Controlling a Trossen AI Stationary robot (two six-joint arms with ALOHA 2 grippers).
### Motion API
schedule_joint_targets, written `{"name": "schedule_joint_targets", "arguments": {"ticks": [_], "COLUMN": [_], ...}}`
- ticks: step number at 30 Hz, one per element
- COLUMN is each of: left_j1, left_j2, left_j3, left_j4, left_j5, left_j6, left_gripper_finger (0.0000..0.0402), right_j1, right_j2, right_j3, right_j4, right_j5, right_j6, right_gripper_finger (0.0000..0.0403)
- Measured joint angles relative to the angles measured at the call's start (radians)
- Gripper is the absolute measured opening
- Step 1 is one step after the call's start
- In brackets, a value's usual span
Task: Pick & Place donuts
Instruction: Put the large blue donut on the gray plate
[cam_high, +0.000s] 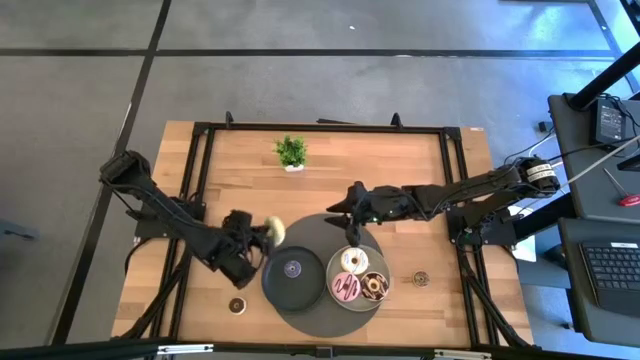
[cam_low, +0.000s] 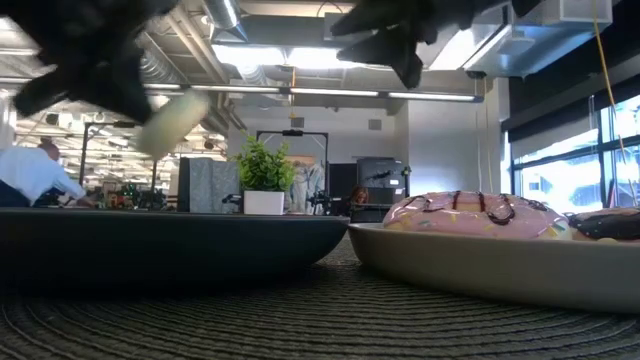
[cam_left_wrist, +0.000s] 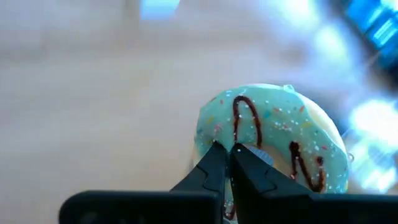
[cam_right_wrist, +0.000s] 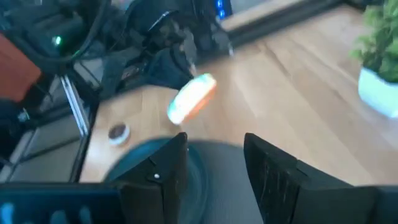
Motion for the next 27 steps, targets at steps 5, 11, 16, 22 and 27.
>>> {"name": "schedule_joint_targets", "arguments": {"ticks": [5, 11, 16, 22, 27], "left_j1": [0.099, 0.214, 0.294, 0.346, 0.35], "left_j2": [0.0, 0.0, 0.0, 0.0, 0.0], "left_j3": [0.017, 0.017, 0.017, 0.018, 0.018], "left_j4": [0.234, 0.617, 0.844, 0.955, 0.961], "left_j5": [-0.169, -0.18, -0.102, -0.048, -0.049], "left_j6": [0.219, 0.589, 0.829, 0.958, 0.964], "left_gripper_finger": [0.001, 0.001, 0.0012, 0.0012, 0.0011], "right_j1": [0.004, 0.02, 0.043, 0.107, 0.143], "right_j2": [0.0, 0.006, 0.006, 0.006, 0.006], "right_j3": [0.0, 0.0, 0.0, 0.0, 0.0], "right_j4": [0.064, 0.159, 0.17, 0.245, 0.238], "right_j5": [0.001, 0.001, 0.052, 0.154, 0.393], "right_j6": [-0.149, -0.247, -0.282, -0.46, -0.482], "right_gripper_finger": [0.0162, 0.0198, 0.0241, 0.0251, 0.0241]}}
